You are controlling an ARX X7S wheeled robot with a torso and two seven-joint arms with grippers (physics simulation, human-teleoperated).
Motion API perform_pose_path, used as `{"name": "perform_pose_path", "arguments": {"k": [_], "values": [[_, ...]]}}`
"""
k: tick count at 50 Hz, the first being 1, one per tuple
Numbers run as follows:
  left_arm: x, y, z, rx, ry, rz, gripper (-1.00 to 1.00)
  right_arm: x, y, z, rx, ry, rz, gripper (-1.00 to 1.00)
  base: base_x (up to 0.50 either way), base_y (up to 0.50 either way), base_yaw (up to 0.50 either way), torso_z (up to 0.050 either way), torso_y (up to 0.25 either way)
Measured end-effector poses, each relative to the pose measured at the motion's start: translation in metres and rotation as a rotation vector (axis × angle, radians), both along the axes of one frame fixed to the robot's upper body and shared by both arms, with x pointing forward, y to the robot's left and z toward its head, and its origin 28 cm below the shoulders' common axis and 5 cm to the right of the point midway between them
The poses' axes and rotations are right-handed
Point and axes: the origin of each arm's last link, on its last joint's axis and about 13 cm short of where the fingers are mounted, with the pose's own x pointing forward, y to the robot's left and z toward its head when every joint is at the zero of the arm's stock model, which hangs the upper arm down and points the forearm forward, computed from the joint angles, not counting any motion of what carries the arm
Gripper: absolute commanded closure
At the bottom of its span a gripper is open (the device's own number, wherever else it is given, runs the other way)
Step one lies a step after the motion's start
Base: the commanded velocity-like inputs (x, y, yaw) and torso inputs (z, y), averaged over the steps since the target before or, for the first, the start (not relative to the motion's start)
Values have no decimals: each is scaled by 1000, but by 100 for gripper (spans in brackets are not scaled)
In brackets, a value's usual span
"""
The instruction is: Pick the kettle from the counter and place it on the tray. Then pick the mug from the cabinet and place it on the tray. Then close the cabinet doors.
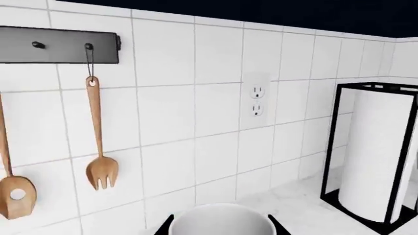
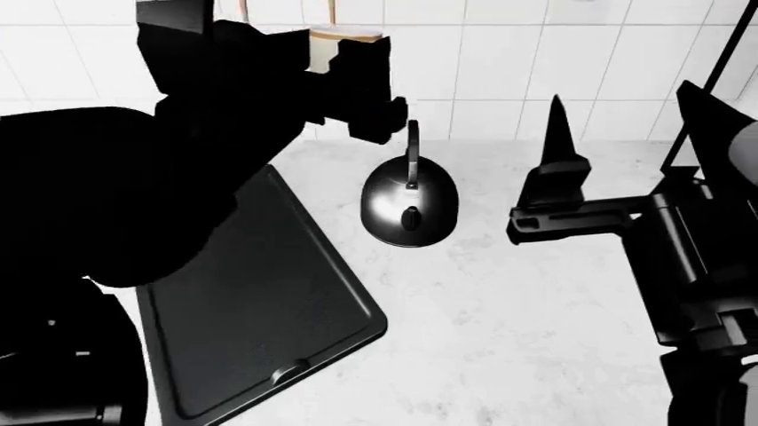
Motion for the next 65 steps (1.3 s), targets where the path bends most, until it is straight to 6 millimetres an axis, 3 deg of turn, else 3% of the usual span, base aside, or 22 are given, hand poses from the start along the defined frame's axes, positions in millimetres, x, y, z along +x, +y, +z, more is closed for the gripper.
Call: {"name": "perform_pose_path", "arguments": {"k": [8, 20, 40, 65], "values": [[19, 32, -1, 6, 8, 153, 100, 3, -1, -4, 6, 8, 0, -100, 0, 0, 0, 0, 1], [28, 67, -19, 8, 44, 293, 100, 6, 0, -6, 9, 15, 2, -100, 0, 0, 0, 0, 0], [44, 93, -71, -5, 147, 396, 100, 11, 3, -9, 7, 27, 7, -100, 0, 0, 0, 0, 1], [49, 109, -118, -10, 246, 440, 100, 15, 5, -13, 7, 38, 12, -100, 0, 0, 0, 0, 0]]}}
